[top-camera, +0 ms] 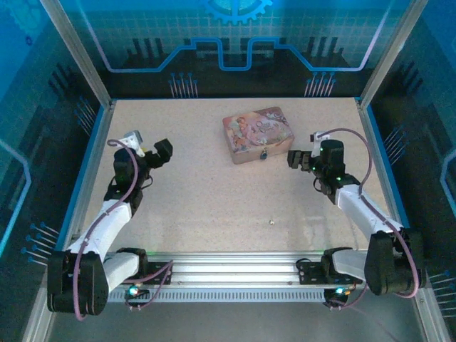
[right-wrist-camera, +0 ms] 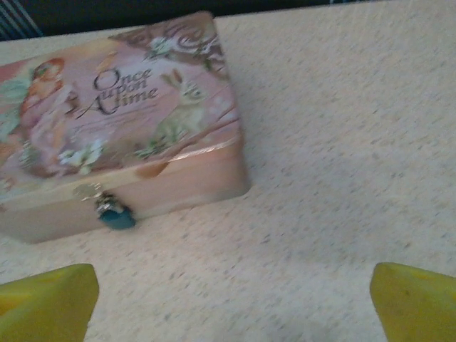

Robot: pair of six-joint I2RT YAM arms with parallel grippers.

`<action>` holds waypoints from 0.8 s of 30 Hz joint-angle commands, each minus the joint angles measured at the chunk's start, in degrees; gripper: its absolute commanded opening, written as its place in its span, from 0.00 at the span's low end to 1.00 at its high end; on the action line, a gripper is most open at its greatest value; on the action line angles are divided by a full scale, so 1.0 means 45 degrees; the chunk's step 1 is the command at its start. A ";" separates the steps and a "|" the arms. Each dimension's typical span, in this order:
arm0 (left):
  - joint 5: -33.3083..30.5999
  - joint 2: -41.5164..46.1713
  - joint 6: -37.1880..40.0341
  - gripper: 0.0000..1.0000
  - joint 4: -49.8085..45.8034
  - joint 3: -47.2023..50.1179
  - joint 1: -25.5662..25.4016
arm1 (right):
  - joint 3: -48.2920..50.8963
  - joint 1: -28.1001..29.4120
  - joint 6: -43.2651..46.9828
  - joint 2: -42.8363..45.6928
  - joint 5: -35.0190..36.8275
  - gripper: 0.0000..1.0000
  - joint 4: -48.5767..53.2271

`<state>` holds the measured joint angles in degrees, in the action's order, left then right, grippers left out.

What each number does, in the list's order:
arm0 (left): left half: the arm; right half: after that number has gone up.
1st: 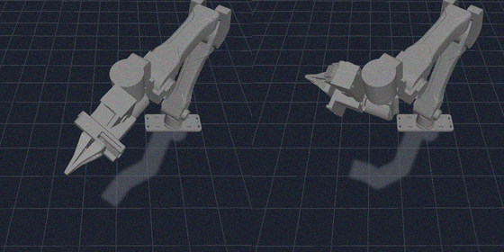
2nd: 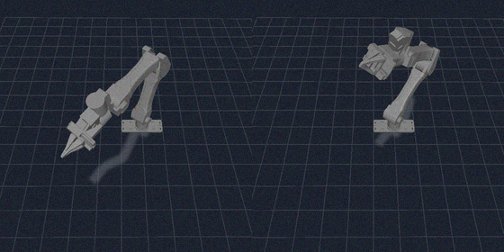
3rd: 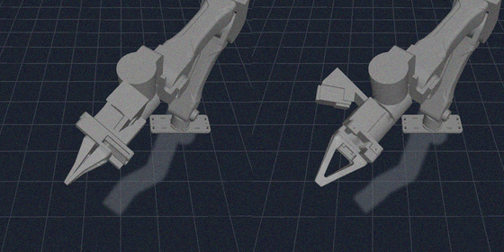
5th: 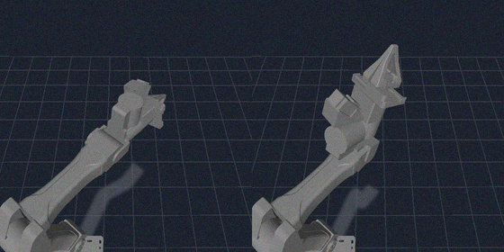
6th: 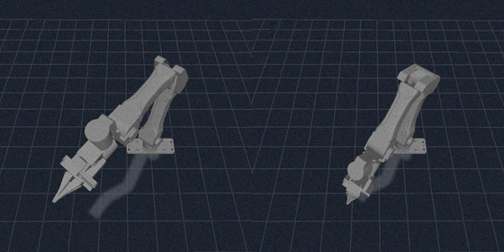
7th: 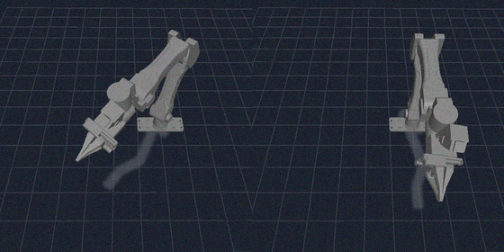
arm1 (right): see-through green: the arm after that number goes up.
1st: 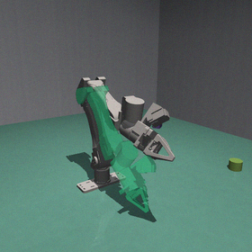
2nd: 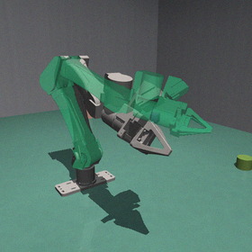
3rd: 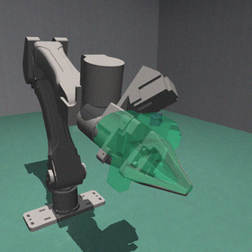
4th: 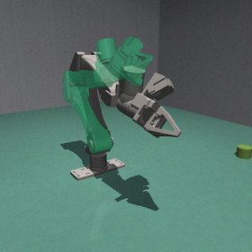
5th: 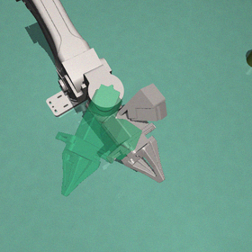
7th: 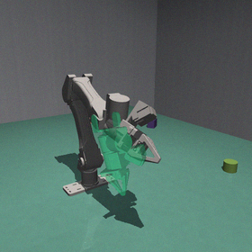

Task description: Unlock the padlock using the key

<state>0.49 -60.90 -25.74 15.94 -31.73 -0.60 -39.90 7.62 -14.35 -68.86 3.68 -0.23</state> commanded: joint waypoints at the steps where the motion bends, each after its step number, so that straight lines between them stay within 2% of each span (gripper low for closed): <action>1: 0.1373 0.0373 -0.2057 0.99 -0.1375 0.0187 -0.0553 | -0.0565 0.0766 -0.1517 0.0435 -0.0506 0.93 0.2822; 6: 0.1860 0.0978 -0.3137 0.99 -0.1356 0.0691 -0.1706 | -0.0543 0.2098 -0.2180 0.0823 -0.0660 0.84 0.4372; 13: 0.1611 0.1562 -0.4348 0.99 -0.1234 0.1446 -0.3610 | 0.0343 0.3407 -0.3269 0.1648 -0.0936 0.75 0.5537; 20: 0.1185 0.0704 -0.5100 0.99 -0.0107 0.1877 -0.5693 | 0.1623 0.4858 -0.4862 0.1929 -0.1216 0.66 0.5696; 24: 0.0903 -0.0126 -0.5290 0.99 0.0829 0.1925 -0.6431 | 0.2167 0.5911 -0.5612 0.1663 -0.0797 0.61 0.5716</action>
<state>6.24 -59.66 -47.75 14.61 -23.83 -27.99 -31.66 31.64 -35.11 -60.73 -0.47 23.68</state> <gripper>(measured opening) 0.989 0.623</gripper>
